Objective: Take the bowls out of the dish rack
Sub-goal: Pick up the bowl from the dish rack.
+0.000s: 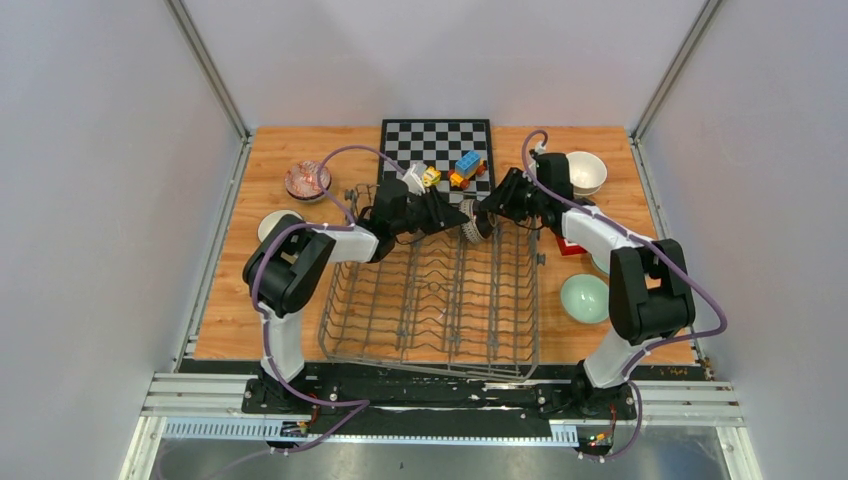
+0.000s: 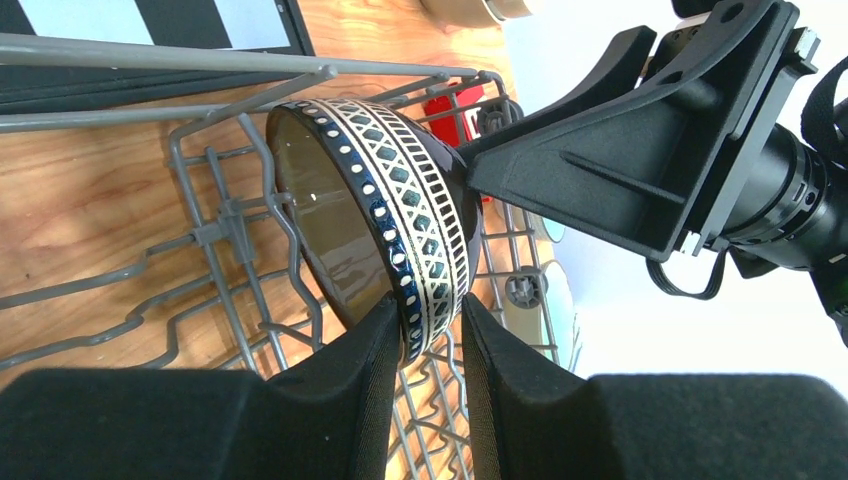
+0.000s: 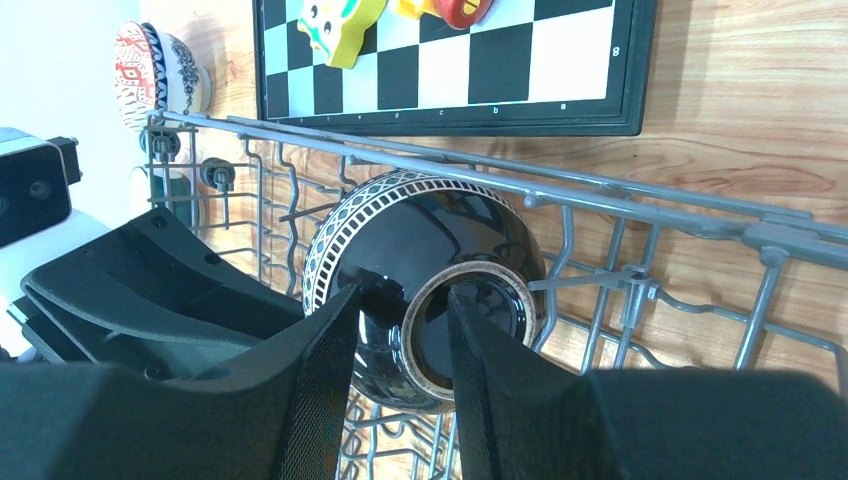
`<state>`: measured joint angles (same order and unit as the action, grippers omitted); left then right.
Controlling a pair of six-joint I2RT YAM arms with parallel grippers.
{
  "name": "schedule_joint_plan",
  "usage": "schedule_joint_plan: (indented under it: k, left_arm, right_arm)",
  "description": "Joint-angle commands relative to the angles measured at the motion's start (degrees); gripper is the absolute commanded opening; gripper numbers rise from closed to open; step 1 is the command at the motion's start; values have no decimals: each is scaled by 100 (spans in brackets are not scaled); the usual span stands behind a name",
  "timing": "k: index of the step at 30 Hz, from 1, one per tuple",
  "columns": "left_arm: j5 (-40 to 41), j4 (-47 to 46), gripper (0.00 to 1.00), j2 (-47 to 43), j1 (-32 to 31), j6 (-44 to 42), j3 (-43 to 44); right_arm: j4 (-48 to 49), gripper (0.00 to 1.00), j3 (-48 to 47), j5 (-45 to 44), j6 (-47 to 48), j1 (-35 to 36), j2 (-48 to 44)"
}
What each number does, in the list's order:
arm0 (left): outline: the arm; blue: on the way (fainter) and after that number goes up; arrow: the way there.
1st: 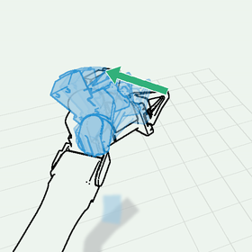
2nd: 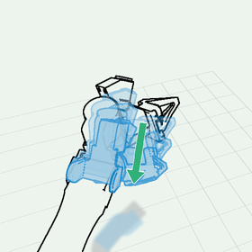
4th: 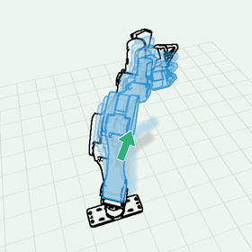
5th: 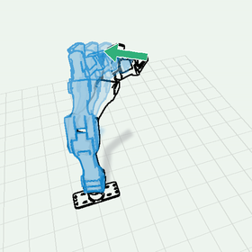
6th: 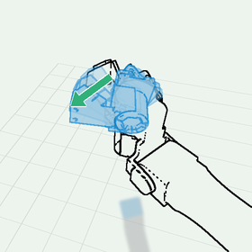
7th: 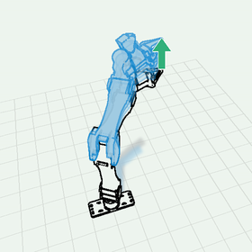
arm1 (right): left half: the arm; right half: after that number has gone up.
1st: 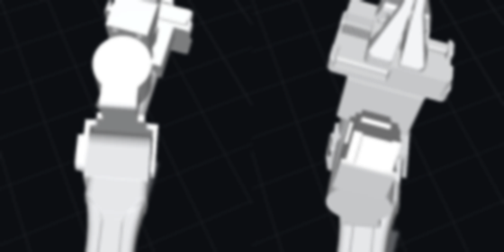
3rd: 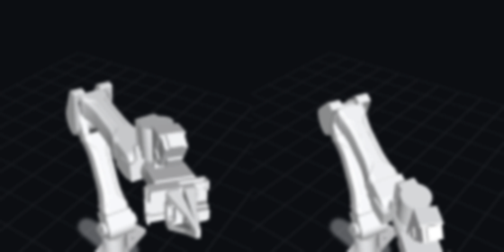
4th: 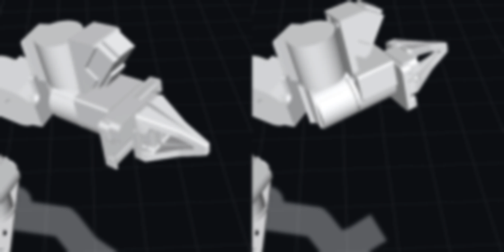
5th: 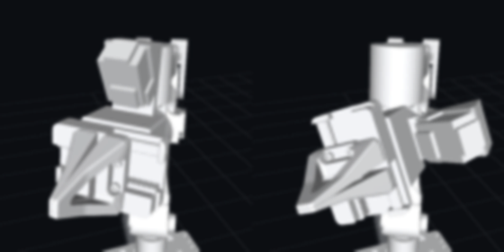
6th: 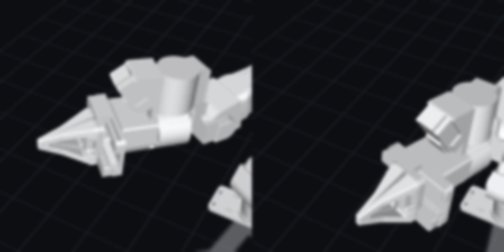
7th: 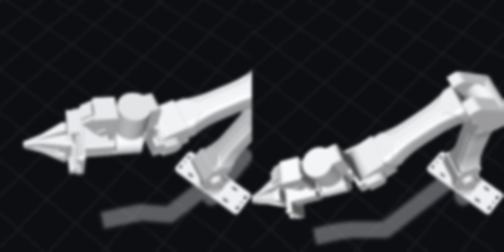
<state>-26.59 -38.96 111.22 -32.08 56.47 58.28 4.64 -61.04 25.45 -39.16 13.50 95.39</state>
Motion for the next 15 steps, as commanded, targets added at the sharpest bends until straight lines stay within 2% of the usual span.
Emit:
schedule_joint_plan:
  k: [1,9,15]
  left_arm:
    - [-322,-597,31,99,-233,116,288]
    - [-406,-570,31,141,-350,37,440]
    - [-416,-608,22,146,-384,52,474]
  right_arm:
    - [-117,41,188,124,-64,-32,-72]
    - [-83,40,290,153,-103,-64,-106]
    - [-51,40,342,186,-129,-108,-146]
